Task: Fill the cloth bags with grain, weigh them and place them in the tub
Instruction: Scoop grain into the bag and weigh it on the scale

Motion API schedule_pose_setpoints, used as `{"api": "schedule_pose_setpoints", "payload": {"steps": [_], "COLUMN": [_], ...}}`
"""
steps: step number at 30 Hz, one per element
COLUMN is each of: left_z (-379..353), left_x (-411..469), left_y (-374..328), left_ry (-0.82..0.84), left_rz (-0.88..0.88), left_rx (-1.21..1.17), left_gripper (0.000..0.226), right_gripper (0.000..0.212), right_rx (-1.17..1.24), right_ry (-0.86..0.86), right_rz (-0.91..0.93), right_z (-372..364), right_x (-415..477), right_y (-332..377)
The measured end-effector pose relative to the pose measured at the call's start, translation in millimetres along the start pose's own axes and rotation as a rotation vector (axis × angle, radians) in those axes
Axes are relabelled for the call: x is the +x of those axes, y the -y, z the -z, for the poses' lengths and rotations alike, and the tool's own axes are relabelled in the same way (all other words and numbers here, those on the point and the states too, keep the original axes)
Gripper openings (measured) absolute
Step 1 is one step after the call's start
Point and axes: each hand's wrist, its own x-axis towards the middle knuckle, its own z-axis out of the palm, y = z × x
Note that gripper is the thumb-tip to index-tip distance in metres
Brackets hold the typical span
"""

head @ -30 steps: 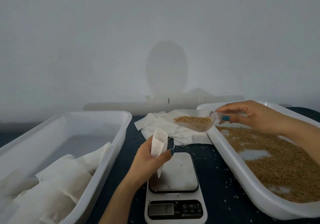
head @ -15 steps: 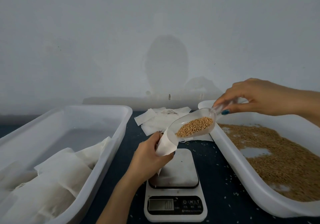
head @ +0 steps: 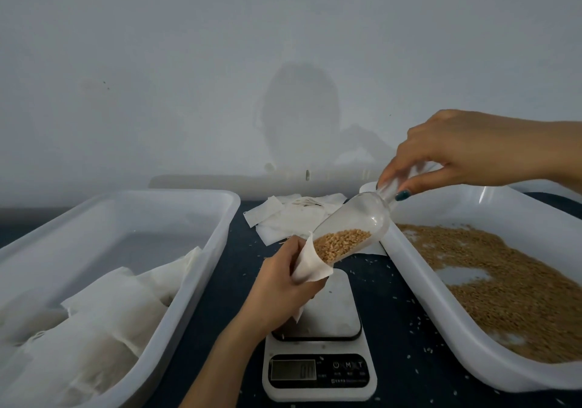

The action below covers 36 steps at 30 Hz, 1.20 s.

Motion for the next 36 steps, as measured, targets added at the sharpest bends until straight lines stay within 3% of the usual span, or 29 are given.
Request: {"api": "schedule_pose_setpoints", "payload": {"steps": [15,20,24,27,31,36], "left_z": [-1,0,0,-2,-2,-1], "left_x": [-1,-1,0,0,-1,-2], "left_y": [-8,-10,-10,-11,-14,-17], "left_ry": [-0.001,-0.002,-0.023,-0.046,-0.039,-0.024], "left_rz": [-0.031,-0.038,-0.039,-0.041,-0.029,-0.041], "left_rx": [-0.077,-0.139,-0.19,-0.251,-0.314,-0.362], "left_gripper": [0.025,0.019,0.016,0.016,0.012,0.032], "right_gripper": [0.032,0.033,0.043,0.048,0.036,0.037], "right_rx": [0.181,0.448,0.836,1.021,1.155,1.049], "right_ry": [-0.03,-0.029,-0.038,-0.084,-0.166,0.048], "right_rz": [-0.078,-0.183,-0.221,-0.346,-0.659,-0.963], "right_z": [-14,-46,-83,-110,-139,-153], "right_x": [-15,-29,-45,-55,-64,-67], "right_y": [-1,-3,8,13,11,-1]}}
